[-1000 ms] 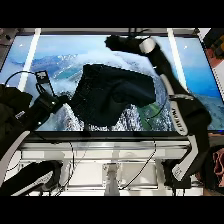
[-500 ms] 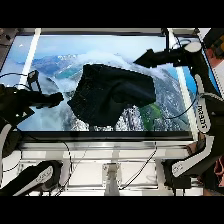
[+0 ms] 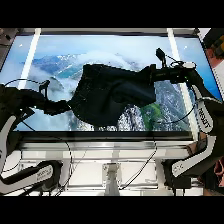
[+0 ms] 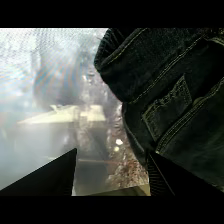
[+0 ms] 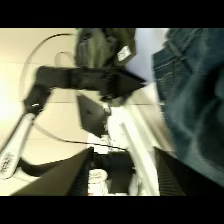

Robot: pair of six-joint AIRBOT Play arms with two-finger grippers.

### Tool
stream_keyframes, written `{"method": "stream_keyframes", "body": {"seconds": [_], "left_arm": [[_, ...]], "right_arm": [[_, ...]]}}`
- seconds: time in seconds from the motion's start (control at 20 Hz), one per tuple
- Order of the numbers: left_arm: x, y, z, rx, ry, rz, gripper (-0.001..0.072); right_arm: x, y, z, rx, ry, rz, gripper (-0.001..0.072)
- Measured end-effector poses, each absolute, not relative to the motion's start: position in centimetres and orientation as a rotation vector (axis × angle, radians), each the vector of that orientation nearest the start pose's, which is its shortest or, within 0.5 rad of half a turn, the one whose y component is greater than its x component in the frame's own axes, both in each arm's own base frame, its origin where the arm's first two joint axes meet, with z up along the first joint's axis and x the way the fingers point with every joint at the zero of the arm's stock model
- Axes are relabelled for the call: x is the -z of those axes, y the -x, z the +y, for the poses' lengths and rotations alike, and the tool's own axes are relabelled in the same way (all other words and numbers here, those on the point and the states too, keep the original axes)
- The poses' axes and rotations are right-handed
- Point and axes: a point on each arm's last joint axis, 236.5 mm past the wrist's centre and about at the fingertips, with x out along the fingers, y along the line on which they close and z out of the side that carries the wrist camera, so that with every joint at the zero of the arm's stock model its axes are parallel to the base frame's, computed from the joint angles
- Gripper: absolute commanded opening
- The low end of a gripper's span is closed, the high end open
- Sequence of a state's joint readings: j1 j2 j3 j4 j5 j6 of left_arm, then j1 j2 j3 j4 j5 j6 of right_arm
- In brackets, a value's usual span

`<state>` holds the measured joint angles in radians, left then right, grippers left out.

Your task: Fold the clothes and pants, and hang the long-sleeved shirts on hangers.

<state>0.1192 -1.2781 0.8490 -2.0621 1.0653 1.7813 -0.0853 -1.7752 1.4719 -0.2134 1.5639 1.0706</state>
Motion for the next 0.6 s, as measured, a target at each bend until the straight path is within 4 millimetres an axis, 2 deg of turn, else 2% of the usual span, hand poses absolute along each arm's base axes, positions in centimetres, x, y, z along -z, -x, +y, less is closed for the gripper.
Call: {"method": "stream_keyframes", "body": {"seconds": [0.45,0.5,0.6], "left_arm": [[8.1,-35.9,-8.0,0.243,0.541,1.318,0.0489],[8.4,-36.2,-8.3,0.244,0.541,1.312,0.0442],[8.8,-36.7,-9.0,0.245,0.534,1.298,0.0182]], "right_arm": [[-9.6,-44.0,19.4,-1.122,-0.922,1.134,0.0454],[-9.6,-44.1,19.4,-1.116,-0.921,1.130,0.0447],[-9.5,-44.3,19.4,-1.107,-0.919,1.126,0.0443]]}}
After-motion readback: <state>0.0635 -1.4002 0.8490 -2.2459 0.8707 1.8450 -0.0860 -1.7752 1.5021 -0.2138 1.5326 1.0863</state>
